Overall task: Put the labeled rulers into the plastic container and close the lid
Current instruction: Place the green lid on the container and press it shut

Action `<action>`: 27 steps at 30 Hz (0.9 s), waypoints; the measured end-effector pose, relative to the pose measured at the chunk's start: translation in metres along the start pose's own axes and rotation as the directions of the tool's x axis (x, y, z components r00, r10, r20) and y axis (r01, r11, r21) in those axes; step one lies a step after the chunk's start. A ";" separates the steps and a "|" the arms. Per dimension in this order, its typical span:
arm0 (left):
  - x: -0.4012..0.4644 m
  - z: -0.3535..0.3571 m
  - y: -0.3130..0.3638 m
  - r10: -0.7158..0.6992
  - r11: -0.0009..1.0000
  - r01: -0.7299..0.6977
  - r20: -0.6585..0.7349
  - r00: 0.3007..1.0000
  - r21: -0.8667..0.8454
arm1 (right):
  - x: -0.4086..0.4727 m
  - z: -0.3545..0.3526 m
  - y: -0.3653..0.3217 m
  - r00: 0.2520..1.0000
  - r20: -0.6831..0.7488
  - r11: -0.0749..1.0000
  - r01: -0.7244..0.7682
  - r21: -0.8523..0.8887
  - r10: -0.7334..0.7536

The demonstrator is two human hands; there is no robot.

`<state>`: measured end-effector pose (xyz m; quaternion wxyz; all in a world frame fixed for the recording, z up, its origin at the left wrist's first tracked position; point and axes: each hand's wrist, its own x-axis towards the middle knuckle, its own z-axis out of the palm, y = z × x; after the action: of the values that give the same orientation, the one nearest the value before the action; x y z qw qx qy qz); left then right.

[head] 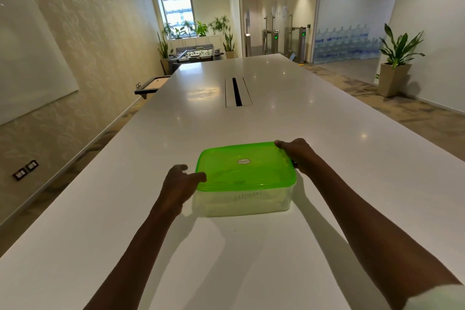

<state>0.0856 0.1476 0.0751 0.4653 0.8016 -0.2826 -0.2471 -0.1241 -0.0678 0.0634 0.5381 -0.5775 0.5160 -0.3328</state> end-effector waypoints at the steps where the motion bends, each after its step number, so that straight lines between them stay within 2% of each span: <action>1: 0.000 0.004 0.006 0.091 0.988 -0.086 -0.034 0.995 0.129 | 0.004 0.001 -0.002 1.000 -0.002 1.000 -0.021 0.021 0.021; 3: 0.000 0.016 0.021 0.324 0.897 -0.296 -0.035 0.945 0.328 | 0.009 0.002 -0.004 0.999 0.008 0.996 -0.054 0.073 0.054; 4: 0.000 0.025 0.028 0.422 0.840 -0.392 0.005 0.907 0.375 | 0.011 0.002 -0.005 0.997 0.018 0.992 -0.075 0.099 0.074; 6: 0.003 0.046 0.044 0.517 0.752 -0.531 0.151 0.843 0.390 | 0.014 0.002 -0.006 0.991 0.043 0.980 -0.135 0.143 0.130; 8: 0.007 0.069 0.055 0.502 0.692 -0.595 0.320 0.803 0.408 | 0.018 0.000 -0.008 0.981 0.076 0.967 -0.191 0.167 0.181; 11: 0.009 0.093 0.059 0.367 0.619 -0.589 0.471 0.802 0.520 | 0.021 -0.002 -0.009 0.963 0.124 0.951 -0.258 0.168 0.239; 14: 0.014 0.104 0.052 0.328 0.556 -0.597 0.507 0.797 0.578 | 0.027 -0.003 -0.009 0.942 0.170 0.929 -0.320 0.187 0.291; 18: 0.017 0.105 0.047 0.333 0.548 -0.602 0.509 0.794 0.580 | 0.034 -0.004 -0.010 0.920 0.214 0.926 -0.358 0.124 0.327; 22: 0.017 0.105 0.051 0.344 0.563 -0.597 0.495 0.798 0.571 | 0.028 -0.005 -0.011 0.938 0.190 0.944 -0.313 0.106 0.290; 24: 0.015 0.104 0.051 0.349 0.569 -0.595 0.489 0.800 0.567 | 0.027 -0.004 -0.010 0.968 0.126 0.974 -0.223 0.037 0.217; 26: 0.014 0.101 0.050 0.359 0.595 -0.587 0.472 0.805 0.549 | 0.029 0.002 -0.014 0.999 0.027 0.986 -0.014 -0.165 0.019; 27: 0.016 0.098 0.050 0.385 0.625 -0.582 0.444 0.809 0.520 | 0.030 0.007 -0.017 0.994 0.017 0.938 0.108 -0.329 -0.108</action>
<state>0.0208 0.0569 0.0735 0.1692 0.7568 -0.6208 -0.1153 -0.1061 -0.0966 0.0737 0.4146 -0.6864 0.5322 -0.2714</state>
